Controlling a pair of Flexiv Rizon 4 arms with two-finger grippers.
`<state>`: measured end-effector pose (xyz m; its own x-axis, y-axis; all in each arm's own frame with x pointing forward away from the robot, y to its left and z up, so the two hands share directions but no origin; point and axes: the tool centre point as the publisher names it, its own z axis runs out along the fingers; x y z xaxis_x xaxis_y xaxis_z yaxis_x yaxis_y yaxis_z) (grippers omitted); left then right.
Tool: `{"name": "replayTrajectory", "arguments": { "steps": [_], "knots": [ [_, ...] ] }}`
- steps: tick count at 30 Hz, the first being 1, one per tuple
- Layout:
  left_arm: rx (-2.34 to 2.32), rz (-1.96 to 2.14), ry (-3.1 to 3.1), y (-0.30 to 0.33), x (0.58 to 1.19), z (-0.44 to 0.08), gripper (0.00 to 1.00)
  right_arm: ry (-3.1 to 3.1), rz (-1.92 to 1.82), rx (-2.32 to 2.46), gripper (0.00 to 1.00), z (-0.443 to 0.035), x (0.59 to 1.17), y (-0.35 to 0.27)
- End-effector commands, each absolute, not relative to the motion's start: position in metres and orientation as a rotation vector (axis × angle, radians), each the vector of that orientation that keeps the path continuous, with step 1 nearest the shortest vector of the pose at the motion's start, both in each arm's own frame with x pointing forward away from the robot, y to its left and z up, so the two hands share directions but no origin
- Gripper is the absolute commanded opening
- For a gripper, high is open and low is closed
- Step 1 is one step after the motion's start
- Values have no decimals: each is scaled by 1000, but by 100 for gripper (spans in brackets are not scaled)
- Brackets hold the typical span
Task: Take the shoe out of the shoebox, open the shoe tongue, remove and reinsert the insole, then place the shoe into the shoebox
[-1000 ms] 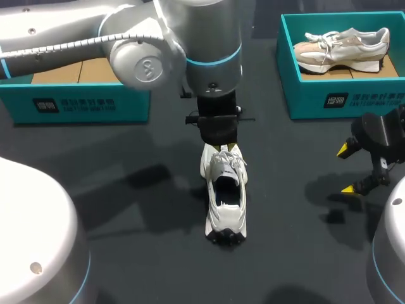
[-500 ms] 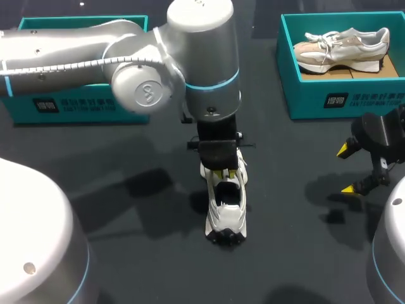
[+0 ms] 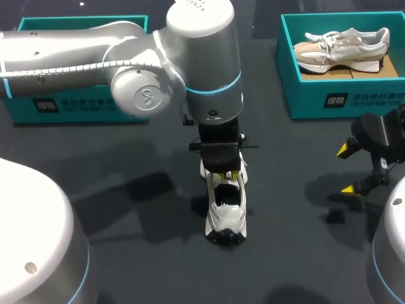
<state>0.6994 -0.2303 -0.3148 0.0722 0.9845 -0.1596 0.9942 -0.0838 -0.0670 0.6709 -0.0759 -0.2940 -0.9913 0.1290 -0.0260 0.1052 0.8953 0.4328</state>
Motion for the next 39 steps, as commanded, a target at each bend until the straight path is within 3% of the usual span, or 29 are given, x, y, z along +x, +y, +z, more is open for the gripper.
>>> {"name": "replayTrajectory", "arguments": {
  "steps": [1, 5, 9, 14, 15, 16, 17, 33, 39],
  "knots": [
    [2270, -288, 2120, -237, 702, -340, 14, 3003, 677, 187, 100, -294, 669, -76],
    [2266, -306, 2141, -235, 698, -345, 15, 3003, 677, 187, 100, -294, 669, -76],
    [2236, -282, 2131, -228, 690, -322, 24, 3003, 677, 187, 100, -294, 669, -76],
    [2139, -268, 2190, -218, 674, -281, 44, 3003, 677, 187, 100, -294, 669, -76],
    [2132, -279, 2207, -217, 672, -278, 49, 3003, 677, 187, 100, -294, 669, -76],
    [2067, -287, 2276, -215, 667, -272, 82, 3003, 677, 187, 100, -294, 669, -76],
    [2035, -290, 2346, -214, 665, -268, 100, 3003, 677, 187, 100, -294, 669, -76],
    [1884, -266, 2527, -206, 663, -251, 100, 3003, 677, 187, 100, -294, 669, -76],
    [1197, 3, 2945, -222, 624, -251, 100, 3003, 677, 187, 100, -294, 669, -76]
  ]
}}
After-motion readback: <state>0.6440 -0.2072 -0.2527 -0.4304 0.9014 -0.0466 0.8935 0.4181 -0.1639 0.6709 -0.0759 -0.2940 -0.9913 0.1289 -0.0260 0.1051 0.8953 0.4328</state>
